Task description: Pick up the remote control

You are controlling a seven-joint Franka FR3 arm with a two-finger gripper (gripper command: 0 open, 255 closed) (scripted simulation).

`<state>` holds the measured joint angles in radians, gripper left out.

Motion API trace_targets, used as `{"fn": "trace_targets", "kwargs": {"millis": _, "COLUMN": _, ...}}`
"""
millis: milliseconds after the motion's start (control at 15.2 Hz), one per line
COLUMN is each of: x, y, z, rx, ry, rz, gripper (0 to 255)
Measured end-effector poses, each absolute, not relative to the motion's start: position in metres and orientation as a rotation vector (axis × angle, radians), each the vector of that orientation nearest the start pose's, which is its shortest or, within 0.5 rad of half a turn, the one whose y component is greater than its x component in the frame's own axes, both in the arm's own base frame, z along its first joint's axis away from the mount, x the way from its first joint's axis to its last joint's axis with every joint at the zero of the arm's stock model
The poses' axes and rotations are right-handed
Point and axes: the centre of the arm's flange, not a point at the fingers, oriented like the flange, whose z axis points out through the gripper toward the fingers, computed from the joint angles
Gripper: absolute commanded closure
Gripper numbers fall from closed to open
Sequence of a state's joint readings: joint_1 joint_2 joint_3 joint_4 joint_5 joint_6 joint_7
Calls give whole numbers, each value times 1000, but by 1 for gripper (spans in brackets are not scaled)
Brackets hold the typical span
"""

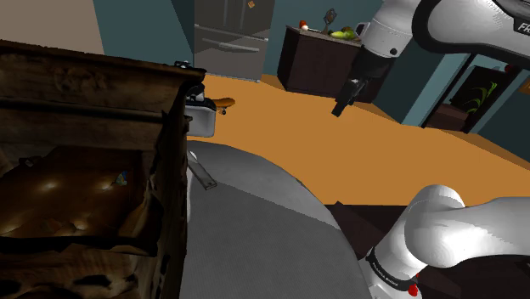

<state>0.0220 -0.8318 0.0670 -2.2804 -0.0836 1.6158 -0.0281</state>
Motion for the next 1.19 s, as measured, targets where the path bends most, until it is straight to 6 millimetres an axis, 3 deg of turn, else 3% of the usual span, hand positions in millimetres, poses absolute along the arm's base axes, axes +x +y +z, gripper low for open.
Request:
{"fn": "trace_targets", "kwargs": {"millis": 198, "x": 301, "y": 42, "z": 640, "rx": -3253, "ry": -120, "rz": -259, "gripper": 0}}
{"fn": "trace_targets", "kwargs": {"millis": 792, "x": 339, "y": 140, "z": 608, "rx": -3214, "ry": 158, "rz": -134, "gripper": 0}}
{"fn": "trace_targets", "kwargs": {"millis": 1188, "x": 375, "y": 210, "z": 590, "rx": -3171, "ry": 341, "rz": -49, "gripper": 0}}
